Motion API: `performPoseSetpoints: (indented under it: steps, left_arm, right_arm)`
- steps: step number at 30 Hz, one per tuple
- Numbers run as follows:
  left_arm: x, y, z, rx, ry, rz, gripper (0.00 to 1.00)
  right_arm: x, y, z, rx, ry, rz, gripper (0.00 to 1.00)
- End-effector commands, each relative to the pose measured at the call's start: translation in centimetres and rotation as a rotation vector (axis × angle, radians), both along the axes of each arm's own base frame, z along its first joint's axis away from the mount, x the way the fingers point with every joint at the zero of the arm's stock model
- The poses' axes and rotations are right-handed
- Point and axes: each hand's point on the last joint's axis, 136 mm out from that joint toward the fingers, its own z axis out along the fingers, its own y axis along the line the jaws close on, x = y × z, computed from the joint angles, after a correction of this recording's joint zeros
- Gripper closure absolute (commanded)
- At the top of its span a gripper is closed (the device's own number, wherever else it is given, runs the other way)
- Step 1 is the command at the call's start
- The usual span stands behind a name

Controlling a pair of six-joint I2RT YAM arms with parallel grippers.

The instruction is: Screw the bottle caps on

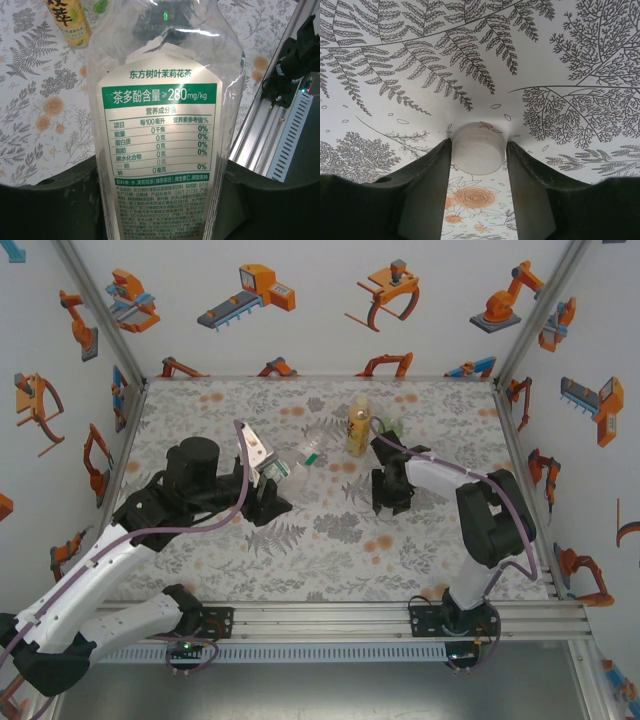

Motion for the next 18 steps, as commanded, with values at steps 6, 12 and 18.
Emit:
performPoseSetpoints:
  steps: [6, 12, 18]
  left_arm:
    - [-0.1, -0.2, 0.9, -0.009, -0.032, -0.026, 0.61]
    - [-0.3, -0.2, 0.2, 0.023, -0.032, -0.046, 0.61]
    - [-0.7, -0.1, -0.7, 0.066, -0.053, -0.09, 0.61]
  right_arm:
    - [-0.3, -0.6, 0.7, -0.017, -0.016, 0.005, 0.61]
    - [-0.5, -0.1, 4.6, 0.046, -0.071, 0.017, 0.65]
    - [-1.4, 2.3, 10.6, 0.224, -0.171, 0.119, 0.7]
